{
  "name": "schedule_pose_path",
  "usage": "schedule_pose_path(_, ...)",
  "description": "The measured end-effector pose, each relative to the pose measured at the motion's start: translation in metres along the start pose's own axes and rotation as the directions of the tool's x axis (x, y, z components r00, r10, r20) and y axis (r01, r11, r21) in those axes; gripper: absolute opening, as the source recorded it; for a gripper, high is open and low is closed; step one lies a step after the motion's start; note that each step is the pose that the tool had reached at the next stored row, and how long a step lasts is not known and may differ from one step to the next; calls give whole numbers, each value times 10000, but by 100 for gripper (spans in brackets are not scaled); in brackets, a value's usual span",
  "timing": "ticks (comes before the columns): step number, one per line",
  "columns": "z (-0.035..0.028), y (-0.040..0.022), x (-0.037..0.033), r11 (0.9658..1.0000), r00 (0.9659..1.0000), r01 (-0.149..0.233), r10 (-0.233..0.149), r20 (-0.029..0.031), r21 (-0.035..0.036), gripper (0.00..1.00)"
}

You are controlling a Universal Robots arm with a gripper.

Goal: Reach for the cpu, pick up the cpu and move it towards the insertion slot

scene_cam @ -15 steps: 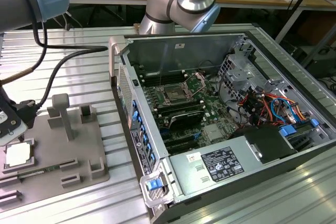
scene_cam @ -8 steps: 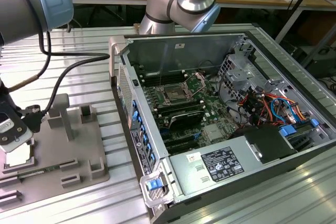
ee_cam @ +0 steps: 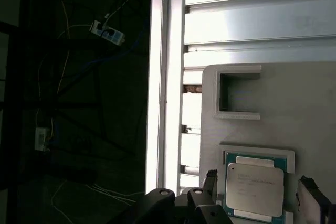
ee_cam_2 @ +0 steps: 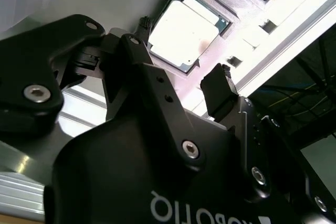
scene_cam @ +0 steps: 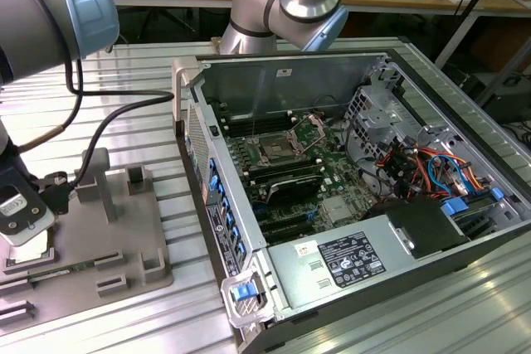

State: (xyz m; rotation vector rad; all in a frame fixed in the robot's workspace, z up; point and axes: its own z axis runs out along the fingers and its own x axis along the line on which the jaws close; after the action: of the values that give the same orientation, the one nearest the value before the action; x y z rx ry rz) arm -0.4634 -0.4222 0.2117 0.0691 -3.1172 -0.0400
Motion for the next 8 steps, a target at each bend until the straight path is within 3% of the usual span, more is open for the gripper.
schedule_pose_path(8,20,0,-9,10000,10000,-3,3,3,34,66)
